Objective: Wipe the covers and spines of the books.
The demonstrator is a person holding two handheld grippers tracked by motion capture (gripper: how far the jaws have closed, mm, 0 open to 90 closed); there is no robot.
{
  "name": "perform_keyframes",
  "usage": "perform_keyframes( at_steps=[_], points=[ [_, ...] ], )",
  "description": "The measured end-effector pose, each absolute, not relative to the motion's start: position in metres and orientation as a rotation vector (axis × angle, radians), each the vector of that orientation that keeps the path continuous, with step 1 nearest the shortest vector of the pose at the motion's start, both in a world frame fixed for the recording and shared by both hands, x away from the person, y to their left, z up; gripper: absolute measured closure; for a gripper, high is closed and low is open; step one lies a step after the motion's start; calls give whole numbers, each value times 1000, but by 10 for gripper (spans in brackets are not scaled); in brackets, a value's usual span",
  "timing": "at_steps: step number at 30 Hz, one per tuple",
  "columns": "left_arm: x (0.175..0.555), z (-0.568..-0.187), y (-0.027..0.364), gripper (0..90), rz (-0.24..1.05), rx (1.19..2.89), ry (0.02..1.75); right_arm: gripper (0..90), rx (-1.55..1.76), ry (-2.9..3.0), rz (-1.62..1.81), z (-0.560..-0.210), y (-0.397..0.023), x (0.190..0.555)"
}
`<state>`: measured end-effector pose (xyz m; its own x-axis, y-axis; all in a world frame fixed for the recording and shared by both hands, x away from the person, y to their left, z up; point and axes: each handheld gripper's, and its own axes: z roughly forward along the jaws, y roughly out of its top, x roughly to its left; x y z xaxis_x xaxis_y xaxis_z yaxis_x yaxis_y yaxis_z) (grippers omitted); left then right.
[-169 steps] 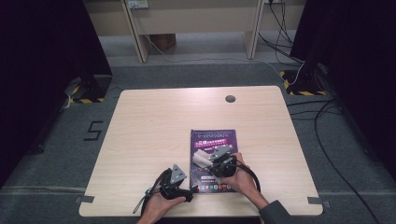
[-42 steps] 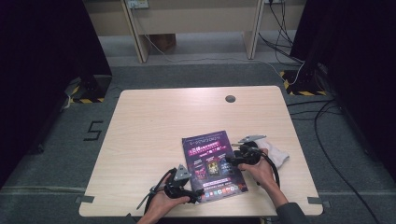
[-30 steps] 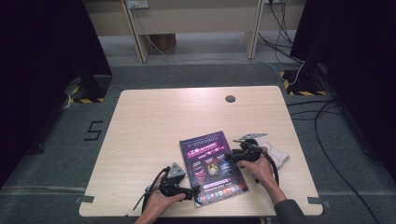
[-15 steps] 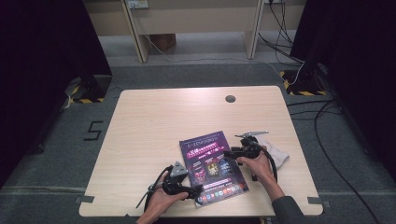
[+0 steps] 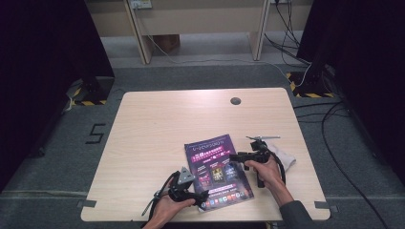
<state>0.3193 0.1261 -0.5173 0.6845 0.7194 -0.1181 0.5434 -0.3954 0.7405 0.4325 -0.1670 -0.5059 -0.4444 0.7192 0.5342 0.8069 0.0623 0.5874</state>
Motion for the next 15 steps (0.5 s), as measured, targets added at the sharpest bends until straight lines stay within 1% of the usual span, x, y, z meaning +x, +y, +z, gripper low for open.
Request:
perform_keyframes(
  at_steps=[7,10,15],
  points=[
    [318,-518,125,141,296,2095,976,475,-1581,-2180,-1374,-501,-170,430],
    [318,-518,125,140,300,2095,979,491,-1573,-2188,-1361,-499,-170,428],
    [317,-518,126,139,304,2089,991,491,-1577,-2165,-1337,-498,-172,427]
  ],
)
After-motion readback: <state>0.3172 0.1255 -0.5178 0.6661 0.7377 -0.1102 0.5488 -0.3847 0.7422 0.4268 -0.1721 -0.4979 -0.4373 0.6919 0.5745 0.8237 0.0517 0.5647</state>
